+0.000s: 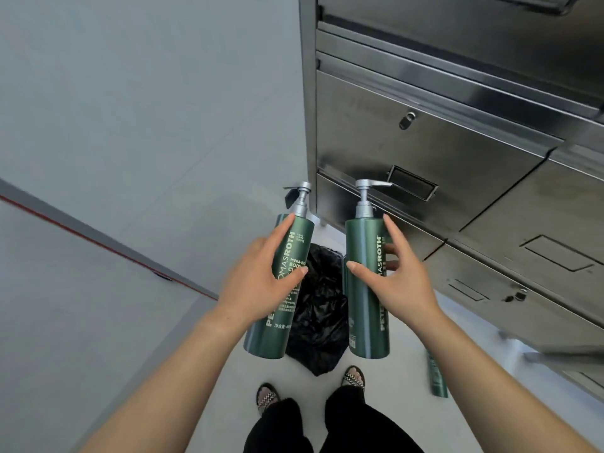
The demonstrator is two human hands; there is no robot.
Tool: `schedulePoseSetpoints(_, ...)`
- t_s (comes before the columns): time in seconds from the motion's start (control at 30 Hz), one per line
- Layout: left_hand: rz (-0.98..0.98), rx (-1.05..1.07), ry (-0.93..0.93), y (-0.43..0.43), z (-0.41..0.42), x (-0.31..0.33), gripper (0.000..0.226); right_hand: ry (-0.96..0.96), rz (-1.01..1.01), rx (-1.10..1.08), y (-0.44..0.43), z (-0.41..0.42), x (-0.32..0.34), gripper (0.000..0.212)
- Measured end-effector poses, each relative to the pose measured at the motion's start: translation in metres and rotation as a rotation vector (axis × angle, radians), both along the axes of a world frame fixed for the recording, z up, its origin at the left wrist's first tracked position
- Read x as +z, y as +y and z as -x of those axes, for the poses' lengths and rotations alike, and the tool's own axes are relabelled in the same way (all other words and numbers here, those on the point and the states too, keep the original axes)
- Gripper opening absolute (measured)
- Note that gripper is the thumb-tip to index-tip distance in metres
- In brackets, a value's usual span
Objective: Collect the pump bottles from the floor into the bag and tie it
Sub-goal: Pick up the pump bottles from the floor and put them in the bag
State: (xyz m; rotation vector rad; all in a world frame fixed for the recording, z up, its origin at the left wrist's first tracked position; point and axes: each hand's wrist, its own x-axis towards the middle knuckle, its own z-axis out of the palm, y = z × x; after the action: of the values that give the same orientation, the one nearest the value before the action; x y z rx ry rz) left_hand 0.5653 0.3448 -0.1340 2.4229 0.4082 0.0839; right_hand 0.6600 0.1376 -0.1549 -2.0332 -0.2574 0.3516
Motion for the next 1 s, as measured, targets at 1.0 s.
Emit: schedulePoseSetpoints(1.0,-0.107,-0.202,0.123,0.038,-0.090,-0.546,0.085,0.017,0.135,-0.234,0.006,-0.046,-0.531,0.094)
